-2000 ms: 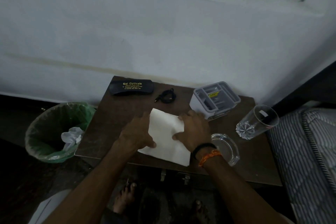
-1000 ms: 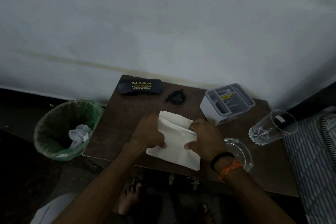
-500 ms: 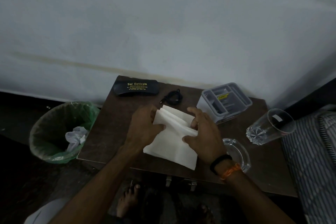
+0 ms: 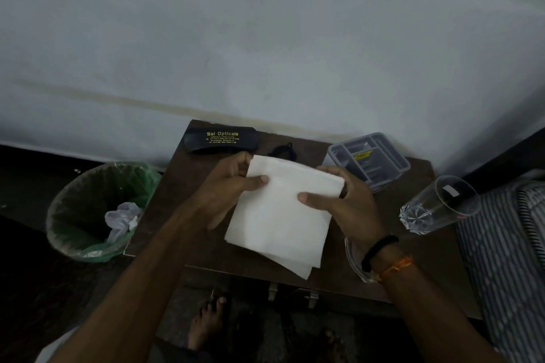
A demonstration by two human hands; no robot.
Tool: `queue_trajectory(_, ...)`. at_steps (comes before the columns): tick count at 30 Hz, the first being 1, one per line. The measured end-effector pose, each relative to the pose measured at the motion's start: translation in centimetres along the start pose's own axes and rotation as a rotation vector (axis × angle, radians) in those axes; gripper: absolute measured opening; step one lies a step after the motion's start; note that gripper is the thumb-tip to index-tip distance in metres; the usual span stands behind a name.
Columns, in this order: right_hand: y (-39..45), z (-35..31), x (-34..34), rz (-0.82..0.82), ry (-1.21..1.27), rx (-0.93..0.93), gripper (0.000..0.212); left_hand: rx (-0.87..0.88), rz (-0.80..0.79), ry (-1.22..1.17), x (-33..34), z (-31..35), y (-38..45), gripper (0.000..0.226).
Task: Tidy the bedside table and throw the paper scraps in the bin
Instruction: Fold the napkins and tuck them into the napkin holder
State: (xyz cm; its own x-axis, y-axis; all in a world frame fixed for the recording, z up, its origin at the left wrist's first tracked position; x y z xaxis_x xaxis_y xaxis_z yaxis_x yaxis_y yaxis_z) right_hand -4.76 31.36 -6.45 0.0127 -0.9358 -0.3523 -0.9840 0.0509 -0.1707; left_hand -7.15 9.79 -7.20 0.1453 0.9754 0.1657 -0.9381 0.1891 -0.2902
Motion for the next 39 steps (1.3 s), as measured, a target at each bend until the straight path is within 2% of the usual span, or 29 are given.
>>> queue_trajectory(4,-0.7,0.0,1.9,-0.222,0.407,0.128,0.049,-0.012,0.019,-0.178,0.0,0.1,0.1,0.037)
queue_trajectory(7,-0.9,0.8,3.1,-0.357,0.493,0.210,0.045,-0.027,0.057,-0.196,0.1,-0.2,0.2,0.040)
queue_trajectory(10,-0.4,1.6,2.8,-0.298,0.501,0.207,0.054,-0.074,0.070,-0.174,0.5,-0.4,0.1,0.039)
queue_trajectory(13,0.1,1.5,2.3,-0.212,0.565,0.170,0.053,-0.096,0.025,-0.125,1.5,-0.7,-0.2,0.037)
queue_trajectory(18,0.0,0.8,2.9,-0.232,0.532,0.097,0.058,-0.087,0.030,-0.108,2.8,-1.0,-0.5,0.040)
queue_trajectory(23,0.2,0.7,2.1,-0.250,0.481,0.108,0.064,-0.082,-0.020,-0.179,2.5,-0.4,-0.8,0.034)
queue_trajectory(28,0.0,0.4,2.2,-0.331,0.494,0.113,0.051,-0.063,-0.074,-0.242,2.6,0.1,-1.2,0.032)
queue_trajectory(32,0.0,-0.3,1.8,-0.363,0.499,0.104,0.012,-0.021,-0.103,-0.223,2.9,0.7,-1.3,0.023)
queue_trajectory(35,0.0,-0.1,1.6,-0.385,0.542,0.162,0.021,-0.025,-0.085,-0.244,2.7,0.7,-1.0,0.032)
queue_trajectory(39,-0.1,-0.1,1.4,-0.368,0.558,0.182,0.017,-0.023,-0.091,-0.216,2.7,0.5,-1.0,0.035)
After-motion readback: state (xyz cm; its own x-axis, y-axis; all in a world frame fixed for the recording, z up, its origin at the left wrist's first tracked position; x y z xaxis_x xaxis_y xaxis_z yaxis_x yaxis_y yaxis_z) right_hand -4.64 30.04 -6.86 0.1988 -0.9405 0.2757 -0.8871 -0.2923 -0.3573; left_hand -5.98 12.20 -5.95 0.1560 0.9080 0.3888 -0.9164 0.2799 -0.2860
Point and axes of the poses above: each hand's wrist, its own y-axis towards the middle knuckle, its own x-axis out of the palm, z = x × y, the point moved 7 cm from there along y, towards the middle knuckle, and after that the axes turned 10 degrees about -y, right-handed, at the moved point
